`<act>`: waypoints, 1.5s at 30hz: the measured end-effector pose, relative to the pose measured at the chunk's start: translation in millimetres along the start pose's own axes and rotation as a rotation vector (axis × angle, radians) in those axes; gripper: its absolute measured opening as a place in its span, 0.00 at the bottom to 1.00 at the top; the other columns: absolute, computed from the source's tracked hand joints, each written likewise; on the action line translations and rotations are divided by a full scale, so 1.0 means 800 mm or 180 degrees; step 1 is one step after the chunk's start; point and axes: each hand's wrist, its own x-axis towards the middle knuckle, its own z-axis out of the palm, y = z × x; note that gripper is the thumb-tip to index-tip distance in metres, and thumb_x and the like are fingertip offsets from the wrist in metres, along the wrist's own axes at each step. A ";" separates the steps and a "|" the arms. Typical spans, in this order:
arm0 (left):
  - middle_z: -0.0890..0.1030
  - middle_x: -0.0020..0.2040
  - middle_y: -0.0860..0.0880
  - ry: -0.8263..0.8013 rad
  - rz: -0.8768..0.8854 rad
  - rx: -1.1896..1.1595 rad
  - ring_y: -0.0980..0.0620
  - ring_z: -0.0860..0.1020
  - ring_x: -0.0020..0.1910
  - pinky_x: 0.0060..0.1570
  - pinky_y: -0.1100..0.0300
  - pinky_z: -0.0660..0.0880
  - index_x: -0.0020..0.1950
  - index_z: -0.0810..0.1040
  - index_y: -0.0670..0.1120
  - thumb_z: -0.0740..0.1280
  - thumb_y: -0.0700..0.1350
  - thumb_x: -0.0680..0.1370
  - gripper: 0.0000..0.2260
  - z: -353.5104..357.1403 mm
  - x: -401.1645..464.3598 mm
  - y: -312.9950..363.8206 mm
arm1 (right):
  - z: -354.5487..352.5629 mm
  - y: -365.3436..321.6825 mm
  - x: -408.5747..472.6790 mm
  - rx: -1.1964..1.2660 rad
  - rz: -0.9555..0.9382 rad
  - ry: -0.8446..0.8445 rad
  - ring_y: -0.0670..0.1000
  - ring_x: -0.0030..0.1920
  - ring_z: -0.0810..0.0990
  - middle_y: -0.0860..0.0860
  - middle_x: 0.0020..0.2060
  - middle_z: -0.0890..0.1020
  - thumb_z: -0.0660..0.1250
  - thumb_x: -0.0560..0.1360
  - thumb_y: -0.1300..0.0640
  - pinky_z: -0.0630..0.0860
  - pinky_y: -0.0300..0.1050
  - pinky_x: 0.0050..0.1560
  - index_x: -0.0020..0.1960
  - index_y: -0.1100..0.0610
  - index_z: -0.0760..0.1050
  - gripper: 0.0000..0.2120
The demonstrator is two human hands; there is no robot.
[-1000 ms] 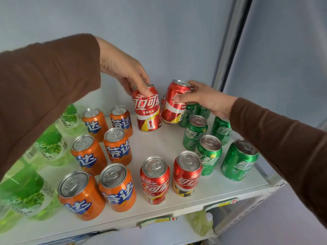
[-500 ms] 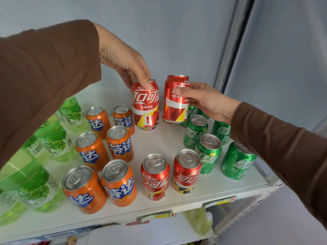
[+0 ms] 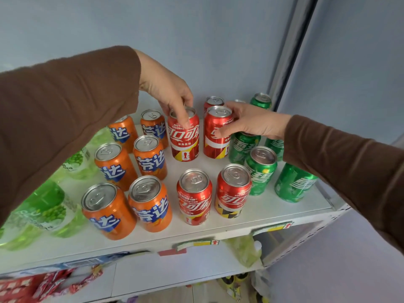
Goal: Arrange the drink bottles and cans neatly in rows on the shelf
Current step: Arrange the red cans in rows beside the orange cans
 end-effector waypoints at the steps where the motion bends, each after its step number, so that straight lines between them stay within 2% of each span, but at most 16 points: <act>1: 0.82 0.55 0.47 0.0003 0.0005 0.0066 0.53 0.81 0.50 0.46 0.63 0.78 0.61 0.77 0.44 0.76 0.48 0.72 0.20 0.006 0.004 0.000 | 0.002 0.003 0.002 -0.0122 0.0002 -0.0004 0.45 0.58 0.85 0.46 0.58 0.86 0.80 0.70 0.58 0.77 0.47 0.67 0.68 0.52 0.74 0.29; 10: 0.82 0.53 0.49 0.0001 0.0143 0.0410 0.51 0.81 0.49 0.44 0.60 0.77 0.60 0.76 0.47 0.77 0.54 0.71 0.22 0.038 0.022 0.003 | 0.010 0.010 0.005 -0.0959 -0.0002 -0.0095 0.47 0.58 0.83 0.45 0.58 0.84 0.83 0.65 0.51 0.77 0.53 0.67 0.64 0.51 0.74 0.31; 14: 0.82 0.53 0.50 0.0044 0.0135 0.0538 0.49 0.81 0.51 0.54 0.51 0.79 0.59 0.77 0.49 0.78 0.56 0.69 0.23 0.047 0.022 -0.001 | 0.017 0.018 0.005 -0.1155 0.0066 -0.0049 0.48 0.57 0.84 0.43 0.57 0.85 0.82 0.57 0.37 0.77 0.55 0.67 0.61 0.45 0.76 0.36; 16: 0.83 0.52 0.50 0.0084 0.0143 0.0568 0.49 0.81 0.51 0.57 0.48 0.79 0.57 0.77 0.51 0.78 0.58 0.68 0.23 0.052 0.020 -0.004 | 0.020 0.019 0.004 -0.1339 0.0056 0.0052 0.49 0.58 0.83 0.42 0.56 0.85 0.81 0.56 0.35 0.74 0.55 0.69 0.61 0.43 0.76 0.36; 19: 0.82 0.53 0.50 0.0140 0.0172 0.0593 0.49 0.80 0.51 0.56 0.49 0.79 0.58 0.77 0.51 0.77 0.59 0.69 0.23 0.057 0.019 -0.007 | 0.023 0.020 0.004 -0.1587 0.0046 0.0140 0.51 0.61 0.80 0.41 0.57 0.85 0.81 0.61 0.36 0.67 0.59 0.74 0.63 0.43 0.76 0.34; 24: 0.81 0.52 0.53 0.0185 0.0219 0.0586 0.54 0.79 0.50 0.55 0.52 0.79 0.61 0.78 0.51 0.77 0.60 0.69 0.24 0.060 0.016 -0.008 | 0.025 0.019 0.004 -0.1646 0.0057 0.0094 0.54 0.64 0.78 0.39 0.58 0.84 0.73 0.52 0.24 0.62 0.61 0.75 0.65 0.39 0.75 0.44; 29: 0.82 0.54 0.53 0.0173 0.0262 0.0542 0.53 0.80 0.51 0.57 0.50 0.79 0.62 0.78 0.52 0.77 0.60 0.69 0.25 0.067 0.021 -0.014 | 0.026 0.020 0.003 -0.1770 -0.0003 0.0061 0.51 0.57 0.83 0.39 0.55 0.85 0.74 0.53 0.24 0.61 0.61 0.75 0.62 0.38 0.74 0.40; 32: 0.82 0.55 0.53 0.0097 0.0266 0.0433 0.53 0.80 0.53 0.59 0.51 0.78 0.62 0.78 0.52 0.76 0.61 0.68 0.26 0.068 0.025 -0.020 | 0.027 0.016 0.002 -0.1858 -0.0010 0.0106 0.52 0.60 0.81 0.42 0.57 0.84 0.78 0.58 0.30 0.64 0.62 0.74 0.59 0.40 0.73 0.34; 35: 0.80 0.64 0.51 -0.0008 0.0216 0.0236 0.51 0.79 0.60 0.63 0.55 0.75 0.71 0.74 0.51 0.74 0.60 0.70 0.32 0.063 0.025 -0.023 | 0.024 0.014 0.004 -0.1747 0.0103 -0.0058 0.52 0.61 0.80 0.42 0.60 0.84 0.80 0.61 0.35 0.68 0.59 0.72 0.65 0.43 0.75 0.36; 38: 0.77 0.70 0.51 -0.0038 0.0143 -0.0037 0.49 0.76 0.67 0.65 0.57 0.70 0.77 0.67 0.51 0.72 0.59 0.73 0.35 0.044 0.017 -0.030 | 0.007 0.001 0.001 -0.1339 0.0257 -0.0406 0.48 0.63 0.79 0.42 0.65 0.80 0.79 0.66 0.38 0.71 0.50 0.69 0.74 0.45 0.70 0.40; 40: 0.78 0.69 0.53 0.0162 0.0175 -0.0120 0.51 0.76 0.66 0.66 0.57 0.68 0.75 0.69 0.53 0.71 0.61 0.71 0.34 0.026 0.007 -0.036 | -0.012 -0.011 0.000 -0.1125 0.0314 -0.0212 0.48 0.62 0.79 0.43 0.65 0.79 0.75 0.69 0.37 0.71 0.49 0.69 0.76 0.48 0.68 0.40; 41: 0.78 0.68 0.55 0.0331 0.0211 -0.0168 0.53 0.77 0.64 0.64 0.58 0.68 0.74 0.71 0.54 0.71 0.62 0.70 0.34 0.016 0.004 -0.040 | -0.021 -0.014 0.002 -0.0974 0.0309 -0.0017 0.48 0.61 0.80 0.44 0.64 0.81 0.73 0.69 0.37 0.73 0.50 0.69 0.74 0.48 0.70 0.37; 43: 0.78 0.66 0.55 0.0692 0.0276 -0.0238 0.55 0.76 0.62 0.61 0.59 0.67 0.72 0.73 0.54 0.72 0.60 0.71 0.30 0.000 0.001 -0.047 | -0.035 -0.018 0.012 -0.0827 0.0191 0.0364 0.49 0.60 0.82 0.45 0.60 0.83 0.74 0.69 0.37 0.75 0.53 0.69 0.69 0.49 0.75 0.31; 45: 0.77 0.67 0.53 0.0980 0.0304 -0.0292 0.54 0.76 0.63 0.61 0.59 0.67 0.71 0.73 0.54 0.73 0.56 0.73 0.27 -0.012 0.006 -0.055 | -0.043 -0.016 0.029 -0.0930 0.0116 0.0621 0.51 0.62 0.80 0.47 0.61 0.82 0.75 0.72 0.42 0.74 0.51 0.68 0.68 0.51 0.75 0.28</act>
